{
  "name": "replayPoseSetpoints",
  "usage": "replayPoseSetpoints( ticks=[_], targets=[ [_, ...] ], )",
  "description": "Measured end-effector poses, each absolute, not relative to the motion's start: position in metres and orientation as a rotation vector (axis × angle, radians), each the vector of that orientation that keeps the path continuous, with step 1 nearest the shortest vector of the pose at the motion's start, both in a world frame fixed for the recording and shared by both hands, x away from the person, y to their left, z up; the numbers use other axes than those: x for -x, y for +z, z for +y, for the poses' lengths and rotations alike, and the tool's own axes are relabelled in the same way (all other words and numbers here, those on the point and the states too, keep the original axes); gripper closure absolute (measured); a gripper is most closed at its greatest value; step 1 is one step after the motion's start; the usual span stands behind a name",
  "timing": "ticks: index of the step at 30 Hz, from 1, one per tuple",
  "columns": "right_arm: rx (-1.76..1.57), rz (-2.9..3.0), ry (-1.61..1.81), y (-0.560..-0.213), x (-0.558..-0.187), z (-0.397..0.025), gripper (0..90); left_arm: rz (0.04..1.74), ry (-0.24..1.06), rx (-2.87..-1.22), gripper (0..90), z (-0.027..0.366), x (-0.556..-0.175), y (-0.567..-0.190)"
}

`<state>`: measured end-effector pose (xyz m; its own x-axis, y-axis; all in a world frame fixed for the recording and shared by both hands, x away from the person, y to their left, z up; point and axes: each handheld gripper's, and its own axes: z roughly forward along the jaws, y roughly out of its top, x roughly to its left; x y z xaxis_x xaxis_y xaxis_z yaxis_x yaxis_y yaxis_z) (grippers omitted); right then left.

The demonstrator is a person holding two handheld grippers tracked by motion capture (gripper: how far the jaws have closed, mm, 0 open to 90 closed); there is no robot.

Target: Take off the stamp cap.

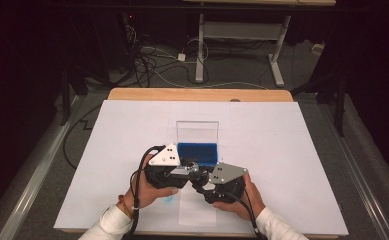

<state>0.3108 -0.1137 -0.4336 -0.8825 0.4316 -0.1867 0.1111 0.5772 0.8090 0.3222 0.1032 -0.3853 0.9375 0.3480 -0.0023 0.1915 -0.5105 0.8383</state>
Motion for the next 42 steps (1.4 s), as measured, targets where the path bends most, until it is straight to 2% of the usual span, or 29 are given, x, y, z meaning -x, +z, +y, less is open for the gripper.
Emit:
replayPoseSetpoints(
  ticks=[8,26,32,42],
  targets=[
    [-0.475,2.466,1.239,-0.436,-0.312,-0.112,39.0,0.368,0.261,-2.132,55.4,0.099,-0.316,-0.386],
    [-0.527,2.47,1.332,-0.433,-0.314,-0.119,38.9,0.402,0.24,-2.065,55.4,0.106,-0.317,-0.385],
    [-0.474,2.45,1.321,-0.431,-0.312,-0.123,39.0,0.429,0.138,-2.024,55.3,0.112,-0.324,-0.388],
    [-0.423,2.437,1.257,-0.427,-0.306,-0.122,39.5,0.424,0.1,-2.018,55.3,0.113,-0.327,-0.387]
  ],
)
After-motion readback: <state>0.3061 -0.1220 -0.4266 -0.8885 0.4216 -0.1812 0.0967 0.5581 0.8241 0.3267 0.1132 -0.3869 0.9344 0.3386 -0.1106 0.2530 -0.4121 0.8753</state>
